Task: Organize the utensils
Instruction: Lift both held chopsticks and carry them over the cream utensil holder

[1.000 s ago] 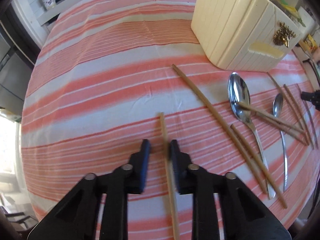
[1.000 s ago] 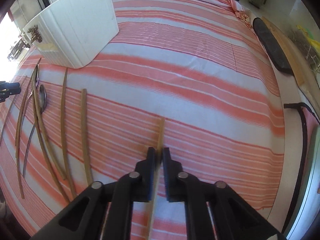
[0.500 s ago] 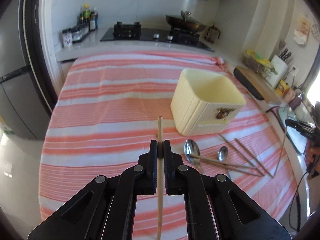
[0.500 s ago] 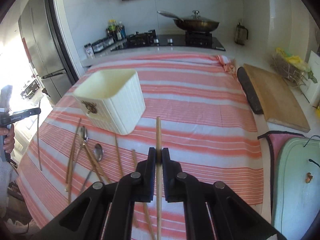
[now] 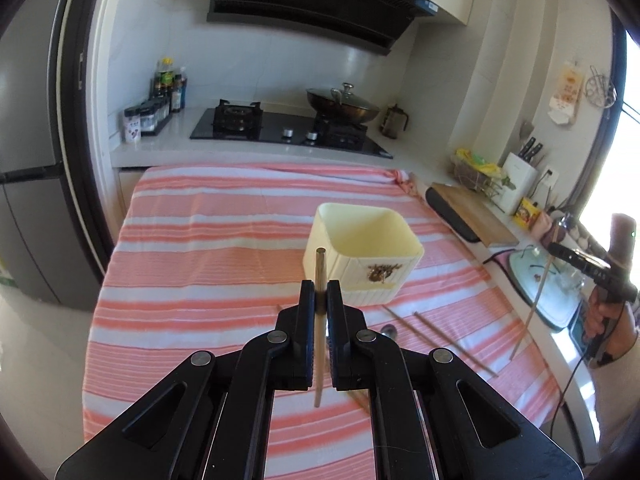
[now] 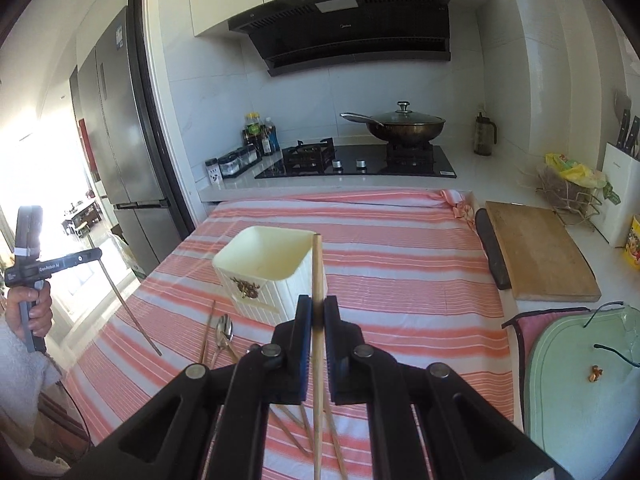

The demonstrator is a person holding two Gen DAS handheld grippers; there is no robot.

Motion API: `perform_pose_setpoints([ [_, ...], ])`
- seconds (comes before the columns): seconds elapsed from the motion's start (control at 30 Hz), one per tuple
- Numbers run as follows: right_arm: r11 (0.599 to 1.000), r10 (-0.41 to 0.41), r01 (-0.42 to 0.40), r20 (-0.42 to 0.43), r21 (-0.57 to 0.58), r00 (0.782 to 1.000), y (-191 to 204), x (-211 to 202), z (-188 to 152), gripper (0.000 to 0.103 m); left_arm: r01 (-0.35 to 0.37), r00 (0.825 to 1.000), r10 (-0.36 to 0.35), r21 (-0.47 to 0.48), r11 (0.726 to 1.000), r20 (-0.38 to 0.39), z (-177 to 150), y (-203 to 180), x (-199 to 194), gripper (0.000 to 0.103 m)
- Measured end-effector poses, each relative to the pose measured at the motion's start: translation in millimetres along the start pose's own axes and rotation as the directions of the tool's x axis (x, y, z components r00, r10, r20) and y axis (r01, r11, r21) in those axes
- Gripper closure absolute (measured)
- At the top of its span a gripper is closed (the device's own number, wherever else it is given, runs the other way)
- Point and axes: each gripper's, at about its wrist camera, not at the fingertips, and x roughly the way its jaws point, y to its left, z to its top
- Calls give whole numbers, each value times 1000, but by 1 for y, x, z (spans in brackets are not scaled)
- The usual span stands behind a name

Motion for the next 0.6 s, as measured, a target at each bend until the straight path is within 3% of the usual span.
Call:
perform_pose_setpoints([
  [0.27,999,31,-31,89,8,996,-1,-2,15,97,23,998,-26,54,998,55,24,-22,-22,99],
  [0.47,998,59,-57,201,-18,978,14,8,59,97,64,983,-76,75,995,166,86,-45,-40,99],
  [0.6,995,91,-77,308,-57,947,35,24,98,97,31,963,-59,110,993,263,127,-67,-33,99],
])
